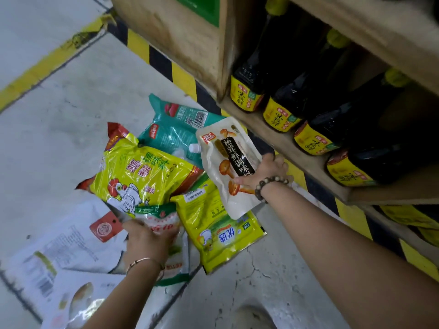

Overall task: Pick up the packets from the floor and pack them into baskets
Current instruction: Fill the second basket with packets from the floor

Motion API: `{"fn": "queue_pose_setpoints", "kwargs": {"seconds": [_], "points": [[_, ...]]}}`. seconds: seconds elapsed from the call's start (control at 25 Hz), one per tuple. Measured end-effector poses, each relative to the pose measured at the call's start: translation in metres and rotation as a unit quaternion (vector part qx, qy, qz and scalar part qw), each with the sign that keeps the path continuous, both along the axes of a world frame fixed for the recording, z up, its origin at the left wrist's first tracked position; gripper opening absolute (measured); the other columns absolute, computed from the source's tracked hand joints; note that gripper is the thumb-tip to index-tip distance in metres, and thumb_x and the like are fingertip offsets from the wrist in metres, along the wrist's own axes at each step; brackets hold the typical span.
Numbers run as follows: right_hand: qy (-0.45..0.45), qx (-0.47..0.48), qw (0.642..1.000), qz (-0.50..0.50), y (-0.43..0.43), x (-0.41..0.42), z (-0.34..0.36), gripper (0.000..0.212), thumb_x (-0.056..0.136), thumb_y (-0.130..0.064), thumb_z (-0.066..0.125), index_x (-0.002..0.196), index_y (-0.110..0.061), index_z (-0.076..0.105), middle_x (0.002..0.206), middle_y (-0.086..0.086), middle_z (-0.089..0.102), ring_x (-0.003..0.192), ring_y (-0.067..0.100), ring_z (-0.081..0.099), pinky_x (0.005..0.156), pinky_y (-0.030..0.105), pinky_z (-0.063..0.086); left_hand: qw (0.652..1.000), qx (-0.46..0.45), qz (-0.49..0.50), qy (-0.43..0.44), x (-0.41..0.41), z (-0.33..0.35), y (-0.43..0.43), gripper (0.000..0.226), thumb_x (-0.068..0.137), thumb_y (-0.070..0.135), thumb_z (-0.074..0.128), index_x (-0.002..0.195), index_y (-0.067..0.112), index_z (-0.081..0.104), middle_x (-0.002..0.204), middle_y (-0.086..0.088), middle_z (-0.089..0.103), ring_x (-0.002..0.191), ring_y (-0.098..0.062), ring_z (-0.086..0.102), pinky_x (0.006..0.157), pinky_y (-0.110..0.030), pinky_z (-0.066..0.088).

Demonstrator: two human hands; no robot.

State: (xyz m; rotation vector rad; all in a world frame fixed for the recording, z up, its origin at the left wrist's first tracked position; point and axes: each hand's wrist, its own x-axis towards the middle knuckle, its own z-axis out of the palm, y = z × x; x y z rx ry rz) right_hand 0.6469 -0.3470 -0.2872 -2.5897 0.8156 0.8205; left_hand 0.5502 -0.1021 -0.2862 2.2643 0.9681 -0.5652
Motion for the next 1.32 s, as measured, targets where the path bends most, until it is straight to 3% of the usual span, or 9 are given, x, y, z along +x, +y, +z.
{"fn": "queue_pose_setpoints", "kwargs": {"seconds": [0.12, 0.24, 0.36, 0.52, 0.68, 0.88, 1.08, 1.2, 1.32], "points": [[0.001, -0.024, 1.000, -0.019, -0.001, -0.003, -0.004, 0.100, 0.061, -0.059, 0.078, 0.136, -0.010, 0.031, 0.139, 0.010, 0.037, 0.130, 0.029, 0.036, 0.100, 0.047, 0.034, 1.000, -0.017, 0.001, -0.016, 0.001, 0.003, 0.000, 0.071, 0.068, 0.035, 0.081, 0.105, 0.011, 0.026, 0.120, -0.025, 0.054, 0.103, -0.041, 0.058, 0.089, -0.051, 0.047], [0.000, -0.042, 0.998, -0.054, -0.005, -0.012, -0.009, 0.067, 0.084, -0.043, 0.064, 0.136, -0.012, 0.035, 0.136, 0.007, 0.049, 0.126, 0.029, 0.044, 0.103, 0.045, 0.031, 0.998, -0.042, 0.002, -0.043, 0.000, 0.008, 0.001, 0.065, 0.073, 0.023, 0.079, 0.112, 0.004, 0.030, 0.120, -0.025, 0.054, 0.105, -0.040, 0.057, 0.089, -0.044, 0.045], [0.023, 0.021, 0.998, -0.048, -0.005, -0.029, -0.005, 0.088, 0.072, -0.052, 0.073, 0.141, -0.013, 0.033, 0.127, 0.007, 0.057, 0.120, 0.028, 0.051, 0.103, 0.041, 0.036, 0.997, -0.045, -0.006, -0.068, 0.001, 0.015, 0.001, 0.056, 0.076, 0.020, 0.077, 0.106, 0.010, 0.030, 0.115, -0.025, 0.057, 0.102, -0.040, 0.058, 0.090, -0.047, 0.046], [-0.077, 0.210, 0.967, -0.126, -0.014, -0.058, 0.020, 0.047, 0.075, -0.030, 0.076, 0.117, -0.013, 0.064, 0.121, 0.009, 0.064, 0.111, 0.026, 0.059, 0.095, 0.036, 0.047, 0.993, -0.022, -0.033, -0.110, -0.001, 0.039, -0.001, 0.051, 0.079, 0.023, 0.072, 0.105, 0.011, 0.030, 0.099, -0.019, 0.054, 0.094, -0.041, 0.057, 0.083, -0.044, 0.045], [-0.187, 0.273, 0.917, -0.224, -0.029, -0.103, 0.056, 0.040, 0.071, -0.015, 0.080, 0.108, -0.014, 0.066, 0.110, 0.005, 0.068, 0.100, 0.021, 0.063, 0.088, 0.033, 0.049, 0.977, -0.003, -0.057, -0.205, -0.011, 0.087, -0.010, 0.048, 0.083, 0.016, 0.067, 0.114, 0.003, 0.032, 0.092, -0.017, 0.047, 0.089, -0.043, 0.054, 0.074, -0.040, 0.035], [-0.333, 0.286, 0.856, -0.274, -0.051, -0.144, 0.105, 0.034, 0.067, -0.007, 0.082, 0.092, -0.021, 0.064, 0.091, -0.004, 0.067, 0.088, 0.015, 0.064, 0.077, 0.031, 0.052, 0.942, -0.107, -0.127, -0.291, -0.004, 0.128, -0.071, 0.046, 0.081, 0.004, 0.068, 0.104, 0.011, 0.029, 0.097, -0.010, 0.041, 0.083, -0.024, 0.042, 0.069, -0.028, 0.027], [-0.416, 0.262, 0.828, -0.269, -0.075, -0.193, 0.155, 0.036, 0.066, -0.006, 0.082, 0.081, -0.027, 0.058, 0.077, -0.019, 0.061, 0.071, -0.003, 0.058, 0.056, 0.006, 0.044, 0.914, -0.236, -0.151, -0.295, -0.007, 0.154, -0.141, 0.046, 0.082, 0.008, 0.069, 0.101, 0.013, 0.028, 0.101, -0.010, 0.046, 0.086, -0.023, 0.046, 0.074, -0.029, 0.036], [-0.448, 0.235, 0.812, -0.292, -0.095, -0.215, 0.181, 0.035, 0.069, -0.008, 0.080, 0.076, -0.030, 0.054, 0.077, -0.016, 0.062, 0.070, 0.001, 0.059, 0.064, 0.020, 0.049, 0.902, -0.281, -0.168, -0.280, -0.014, 0.169, -0.169, 0.045, 0.082, 0.010, 0.069, 0.101, 0.015, 0.028, 0.103, -0.014, 0.051, 0.084, -0.026, 0.051, 0.081, -0.039, 0.044], [-0.417, 0.223, 0.835, -0.281, -0.104, -0.239, 0.213, 0.031, 0.069, -0.014, 0.081, 0.077, -0.028, 0.054, 0.077, -0.013, 0.063, 0.071, 0.006, 0.060, 0.068, 0.029, 0.050, 0.897, -0.298, -0.182, -0.270, -0.031, 0.196, -0.188, 0.044, 0.083, 0.010, 0.068, 0.102, 0.013, 0.028, 0.099, -0.013, 0.051, 0.079, -0.022, 0.049, 0.072, -0.034, 0.039]]}}
